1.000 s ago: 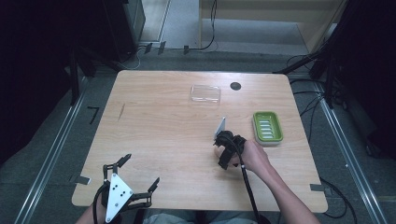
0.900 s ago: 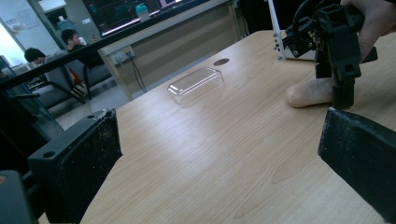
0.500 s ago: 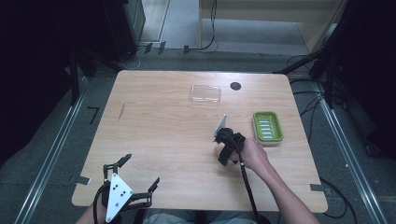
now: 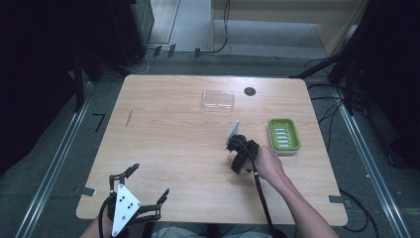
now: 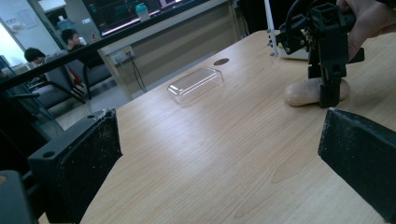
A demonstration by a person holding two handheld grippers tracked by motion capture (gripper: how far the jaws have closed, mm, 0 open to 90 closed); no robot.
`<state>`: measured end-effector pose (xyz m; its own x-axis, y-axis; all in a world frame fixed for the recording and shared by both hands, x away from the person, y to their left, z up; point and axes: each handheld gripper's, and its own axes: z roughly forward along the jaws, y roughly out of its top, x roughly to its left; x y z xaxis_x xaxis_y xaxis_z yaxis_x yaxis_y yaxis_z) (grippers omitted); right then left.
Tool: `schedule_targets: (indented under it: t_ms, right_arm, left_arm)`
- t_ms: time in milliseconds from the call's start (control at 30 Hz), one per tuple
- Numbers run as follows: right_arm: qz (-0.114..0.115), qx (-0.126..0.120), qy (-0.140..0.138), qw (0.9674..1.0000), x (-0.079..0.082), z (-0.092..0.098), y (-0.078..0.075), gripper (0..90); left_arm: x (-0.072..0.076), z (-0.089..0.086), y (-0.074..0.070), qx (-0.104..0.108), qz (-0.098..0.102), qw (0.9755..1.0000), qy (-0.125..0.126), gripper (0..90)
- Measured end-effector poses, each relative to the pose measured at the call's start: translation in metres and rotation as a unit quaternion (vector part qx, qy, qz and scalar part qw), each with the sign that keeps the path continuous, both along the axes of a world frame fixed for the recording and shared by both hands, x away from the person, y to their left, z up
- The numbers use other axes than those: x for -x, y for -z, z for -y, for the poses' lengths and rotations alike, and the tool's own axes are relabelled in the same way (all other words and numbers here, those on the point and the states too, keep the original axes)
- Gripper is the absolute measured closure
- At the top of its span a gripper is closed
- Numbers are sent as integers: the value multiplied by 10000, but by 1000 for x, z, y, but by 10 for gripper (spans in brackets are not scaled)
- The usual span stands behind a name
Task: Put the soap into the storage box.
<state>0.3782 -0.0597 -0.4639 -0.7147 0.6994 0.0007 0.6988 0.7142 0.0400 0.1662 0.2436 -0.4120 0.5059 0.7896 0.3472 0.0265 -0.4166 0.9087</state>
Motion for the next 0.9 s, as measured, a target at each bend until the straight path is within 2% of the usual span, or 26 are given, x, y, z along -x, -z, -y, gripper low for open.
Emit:
schedule_targets:
  t_ms: [467, 900]
  right_arm:
    - [67, -45, -57, 10000, 1, 8, -21, 337]
    - [42, -26, -106, 9999, 1, 16, -33, 336]
  left_arm:
    - [0, 0, 0, 8, 8, 10000, 0, 0]
    - [0, 0, 0, 16, 7, 10000, -5, 0]
